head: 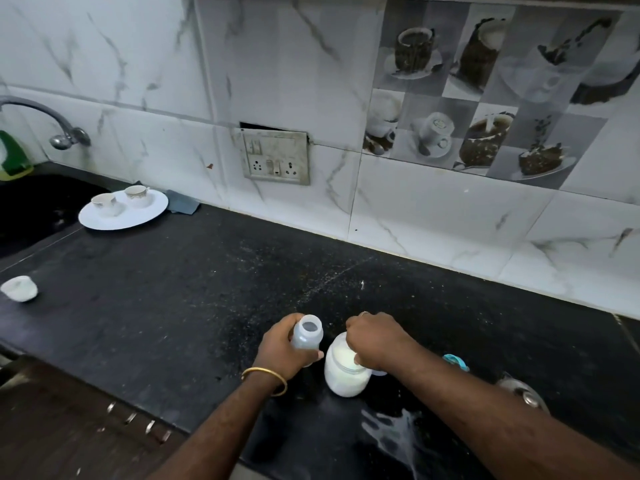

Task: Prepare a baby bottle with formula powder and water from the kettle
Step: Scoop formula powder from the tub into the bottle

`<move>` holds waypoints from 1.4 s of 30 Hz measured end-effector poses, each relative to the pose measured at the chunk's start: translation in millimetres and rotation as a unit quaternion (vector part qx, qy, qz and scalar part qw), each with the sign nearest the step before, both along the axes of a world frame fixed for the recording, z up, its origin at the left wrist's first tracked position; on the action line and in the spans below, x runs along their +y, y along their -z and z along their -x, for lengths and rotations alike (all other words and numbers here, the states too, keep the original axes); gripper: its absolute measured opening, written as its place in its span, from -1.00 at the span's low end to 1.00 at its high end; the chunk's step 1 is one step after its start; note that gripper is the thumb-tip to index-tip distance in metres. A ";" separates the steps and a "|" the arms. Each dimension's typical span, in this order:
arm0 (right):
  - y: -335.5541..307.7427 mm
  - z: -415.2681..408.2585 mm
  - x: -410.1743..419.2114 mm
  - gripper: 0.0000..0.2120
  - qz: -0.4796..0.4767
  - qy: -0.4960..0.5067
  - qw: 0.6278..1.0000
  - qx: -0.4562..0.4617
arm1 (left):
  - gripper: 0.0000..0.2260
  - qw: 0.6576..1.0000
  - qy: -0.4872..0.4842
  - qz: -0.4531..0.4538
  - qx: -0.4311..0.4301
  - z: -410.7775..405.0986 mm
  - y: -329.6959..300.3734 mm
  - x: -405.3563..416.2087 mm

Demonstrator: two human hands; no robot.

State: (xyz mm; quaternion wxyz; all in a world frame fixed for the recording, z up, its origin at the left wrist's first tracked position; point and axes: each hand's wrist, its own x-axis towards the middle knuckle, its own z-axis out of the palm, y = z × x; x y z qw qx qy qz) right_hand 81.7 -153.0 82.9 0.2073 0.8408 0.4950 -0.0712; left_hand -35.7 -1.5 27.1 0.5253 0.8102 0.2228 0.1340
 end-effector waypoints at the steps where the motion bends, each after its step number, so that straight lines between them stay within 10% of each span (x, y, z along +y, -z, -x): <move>1: 1.0 0.7 1.5 -0.73 0.004 0.004 1.000 -0.007 | -0.51 1.000 0.003 -0.002 0.000 0.7 1.9 -0.6; 30: 7.5 8.6 -8.5 -0.79 -0.182 0.162 0.957 0.160 | -0.52 1.000 0.003 -0.027 -0.009 1.6 4.4 -4.4; 42: -10.2 -10.7 -45.6 -0.79 -0.336 0.373 0.806 0.314 | -0.51 1.000 0.000 -0.016 -0.011 3.0 -4.4 -1.9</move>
